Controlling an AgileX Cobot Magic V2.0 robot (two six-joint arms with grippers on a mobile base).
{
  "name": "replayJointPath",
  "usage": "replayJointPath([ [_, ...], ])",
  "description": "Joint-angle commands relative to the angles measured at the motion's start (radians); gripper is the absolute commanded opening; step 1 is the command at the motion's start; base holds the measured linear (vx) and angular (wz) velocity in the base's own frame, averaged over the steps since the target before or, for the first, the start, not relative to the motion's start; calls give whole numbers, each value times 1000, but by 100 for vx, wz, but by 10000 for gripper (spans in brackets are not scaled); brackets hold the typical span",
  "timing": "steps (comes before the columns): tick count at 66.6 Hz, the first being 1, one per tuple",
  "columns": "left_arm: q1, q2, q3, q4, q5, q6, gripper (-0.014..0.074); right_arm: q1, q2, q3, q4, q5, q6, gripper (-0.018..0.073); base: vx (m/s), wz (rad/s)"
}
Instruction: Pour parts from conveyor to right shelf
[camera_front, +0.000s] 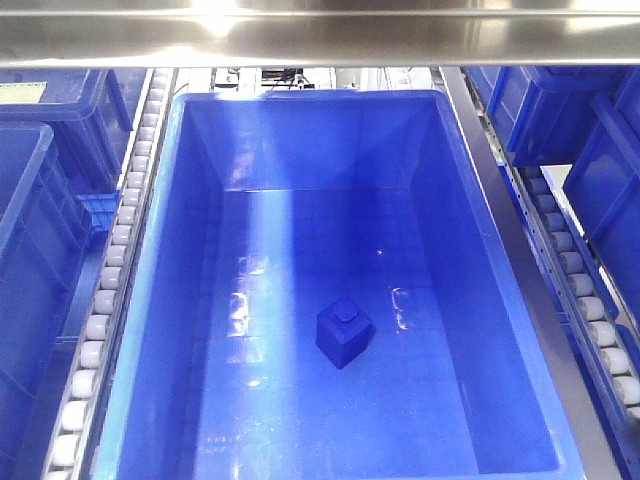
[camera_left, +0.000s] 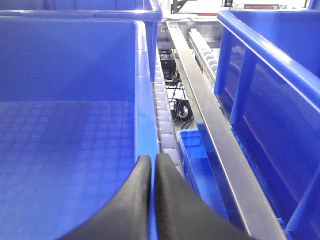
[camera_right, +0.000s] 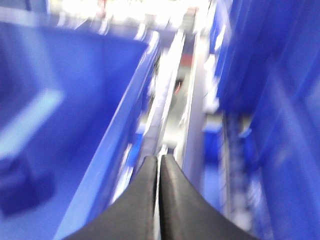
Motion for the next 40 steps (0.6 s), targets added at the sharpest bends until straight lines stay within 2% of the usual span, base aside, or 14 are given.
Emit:
replayJointPath([
  [1,-6,-11,-19,-8,-59,-8,-6,-35,-50,-25,-14,-50,0,-5,0,0],
  [9,-6,-11,-19,-8,-59,-8,-6,-80,-128,24,3,-60,0,-5,0,0],
  [22,-6,-11,-19,-8,-59,-8,-6,-151,-249,166,110,-60,0,-5,0,0],
  [32,-6,-11,-19,-8,-59,-8,-6,-154,-358,270,126,-62,0,-5,0,0],
  [40,-6,-12,-19,-8,-59,-8,-6,-147,-357,345,120,-84,0,-5,0,0],
])
